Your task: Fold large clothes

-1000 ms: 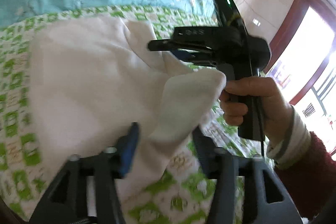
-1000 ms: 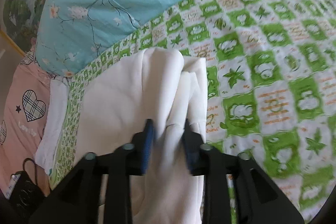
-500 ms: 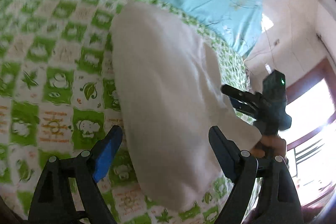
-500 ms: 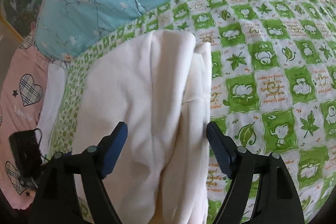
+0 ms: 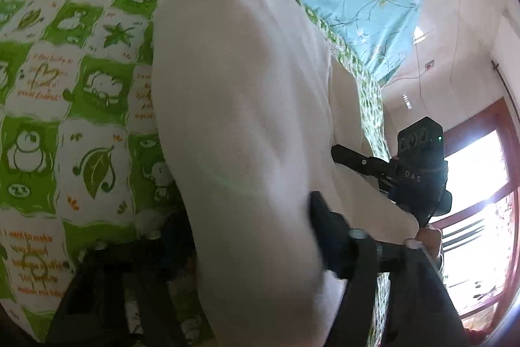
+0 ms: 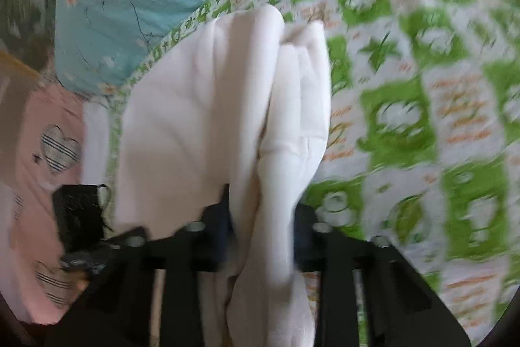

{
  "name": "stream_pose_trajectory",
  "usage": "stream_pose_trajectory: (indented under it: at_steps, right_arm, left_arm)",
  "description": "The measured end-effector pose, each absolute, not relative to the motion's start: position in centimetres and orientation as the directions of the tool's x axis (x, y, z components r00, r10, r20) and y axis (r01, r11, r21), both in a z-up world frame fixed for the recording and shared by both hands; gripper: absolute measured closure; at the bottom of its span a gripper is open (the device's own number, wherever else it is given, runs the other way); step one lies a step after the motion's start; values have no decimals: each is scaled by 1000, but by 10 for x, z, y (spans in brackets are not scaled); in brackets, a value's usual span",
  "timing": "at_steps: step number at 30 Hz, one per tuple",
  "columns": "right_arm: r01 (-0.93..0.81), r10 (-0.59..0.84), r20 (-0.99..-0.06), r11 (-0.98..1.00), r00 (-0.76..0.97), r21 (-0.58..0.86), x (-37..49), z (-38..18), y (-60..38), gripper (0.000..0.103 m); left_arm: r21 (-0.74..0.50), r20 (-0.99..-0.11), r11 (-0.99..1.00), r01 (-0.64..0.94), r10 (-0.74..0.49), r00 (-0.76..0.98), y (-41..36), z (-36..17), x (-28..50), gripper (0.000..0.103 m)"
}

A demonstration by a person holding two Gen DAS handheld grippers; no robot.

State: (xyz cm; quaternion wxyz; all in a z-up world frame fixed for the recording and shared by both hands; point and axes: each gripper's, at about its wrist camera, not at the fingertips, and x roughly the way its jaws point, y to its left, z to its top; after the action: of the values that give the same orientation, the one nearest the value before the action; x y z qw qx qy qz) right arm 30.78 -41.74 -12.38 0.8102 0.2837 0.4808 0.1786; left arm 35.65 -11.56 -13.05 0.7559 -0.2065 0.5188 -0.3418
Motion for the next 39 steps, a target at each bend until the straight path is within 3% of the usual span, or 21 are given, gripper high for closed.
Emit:
stream_pose_trajectory:
  at_steps: [3,10,17,28,31,35,39]
  right_arm:
    - [-23,553,-666,778,501,628,300,-113,-410,84]
    - [-143,635,-578,727,512,672,272,-79,-351,85]
    - [-278,753,-503,637,425,719,263,-79,-258,85]
    - [-298,762,-551,643,340,705,267,-102,-187,85]
    - [-268,753,-563,651,340,710,269,-113,-194,85]
    - [-237,747,-573,657,339,716,271,-126,-199,83]
    - [-205,729,-587,672,351,712,271,-131,-205,68]
  left_arm:
    - [-668,-632,679,304,-733,251,-108,-120,353,61]
    - [-612,-641,726,313,-687,342,-48,-76,309,62]
    - [-503,-676,817,280,-574,462,40,-38,255,62]
    - [-520,-691,836,178,-534,488,100,-73,229,62]
    - [-540,-683,825,165,-544,488,108,-85,227,60]
    - [-568,-684,814,122,-550,479,117,-99,228,49]
    - [-563,-706,823,78,-527,474,119,-99,228,37]
